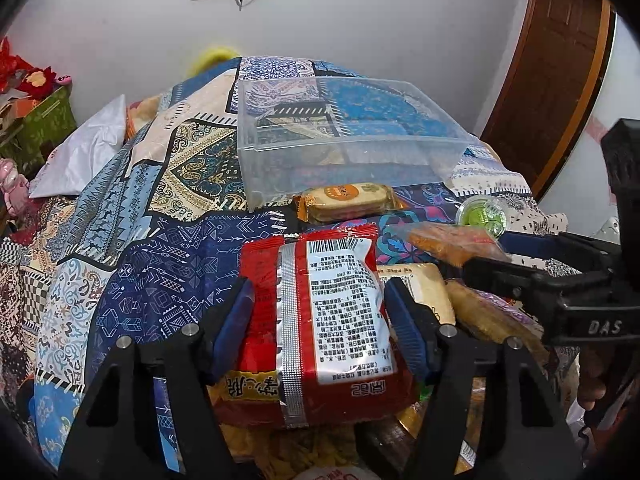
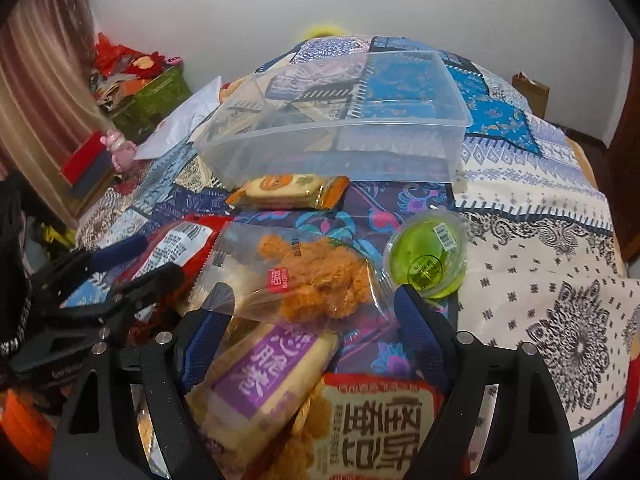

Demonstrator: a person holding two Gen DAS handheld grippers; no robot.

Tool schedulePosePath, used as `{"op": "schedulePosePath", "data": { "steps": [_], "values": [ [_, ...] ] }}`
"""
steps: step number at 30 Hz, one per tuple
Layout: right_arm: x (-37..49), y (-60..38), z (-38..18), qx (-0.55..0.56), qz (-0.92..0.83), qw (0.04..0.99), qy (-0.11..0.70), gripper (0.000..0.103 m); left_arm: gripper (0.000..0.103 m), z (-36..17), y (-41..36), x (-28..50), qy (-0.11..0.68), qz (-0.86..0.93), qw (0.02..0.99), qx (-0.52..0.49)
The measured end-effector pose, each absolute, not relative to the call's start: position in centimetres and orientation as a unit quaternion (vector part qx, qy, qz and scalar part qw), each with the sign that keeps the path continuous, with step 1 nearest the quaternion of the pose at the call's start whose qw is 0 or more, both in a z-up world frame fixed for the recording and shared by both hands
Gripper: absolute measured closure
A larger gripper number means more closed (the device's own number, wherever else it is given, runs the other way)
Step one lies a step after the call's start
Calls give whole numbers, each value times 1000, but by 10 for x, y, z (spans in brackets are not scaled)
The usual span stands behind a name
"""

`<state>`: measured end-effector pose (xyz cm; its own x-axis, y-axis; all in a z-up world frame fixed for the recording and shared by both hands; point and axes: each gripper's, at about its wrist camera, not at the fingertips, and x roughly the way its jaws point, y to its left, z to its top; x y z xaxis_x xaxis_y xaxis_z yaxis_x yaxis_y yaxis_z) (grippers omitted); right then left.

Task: Organize snacks
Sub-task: 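Grasp the red chip bag with the left gripper while the right grasps the orange snack bag, then carry both bags over the clear box and release them inside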

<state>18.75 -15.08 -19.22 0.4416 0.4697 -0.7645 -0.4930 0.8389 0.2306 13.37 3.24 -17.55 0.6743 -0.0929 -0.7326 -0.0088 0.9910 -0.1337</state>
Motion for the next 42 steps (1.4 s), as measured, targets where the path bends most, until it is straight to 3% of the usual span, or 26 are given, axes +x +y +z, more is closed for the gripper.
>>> {"op": "schedulePosePath", "data": {
  "steps": [2, 9, 12, 14, 19, 22, 24, 27, 28, 29, 31, 42],
  "values": [
    [190, -147, -193, -14, 284, 849, 445, 24, 36, -176, 32, 134, 402, -24, 913, -59],
    [195, -137, -201, -26, 281, 847, 450, 47, 38, -178, 31, 136, 397, -30, 916, -46],
    [195, -142, -202, -19, 276, 850, 447, 54, 46, -177, 32, 137, 393, -32, 918, -47],
    [194, -144, -200, -17, 275, 853, 444, 57, 57, -174, 32, 138, 389, -33, 920, -44],
    [190, -149, -190, -13, 277, 860, 428, 58, 63, -167, 30, 136, 387, -40, 920, -44],
    [185, -152, -178, -14, 280, 868, 411, 59, 101, -161, 30, 134, 384, -52, 920, -52],
    [182, -154, -170, -12, 283, 871, 401, 59, 101, -158, 31, 136, 387, -51, 919, -60],
    [181, -158, -162, -7, 288, 874, 390, 59, 91, -157, 35, 137, 396, -42, 915, -64],
    [180, -160, -160, -2, 290, 875, 388, 59, 74, -157, 37, 137, 397, -34, 915, -64],
    [180, -161, -159, 0, 291, 875, 387, 59, 49, -157, 40, 136, 396, -29, 916, -63],
    [179, -164, -158, 2, 289, 876, 385, 59, 31, -154, 48, 133, 383, -12, 922, -62],
    [188, -178, -155, 18, 286, 876, 388, 59, 29, -184, 110, 179, 450, -12, 889, -86]
  ]
}}
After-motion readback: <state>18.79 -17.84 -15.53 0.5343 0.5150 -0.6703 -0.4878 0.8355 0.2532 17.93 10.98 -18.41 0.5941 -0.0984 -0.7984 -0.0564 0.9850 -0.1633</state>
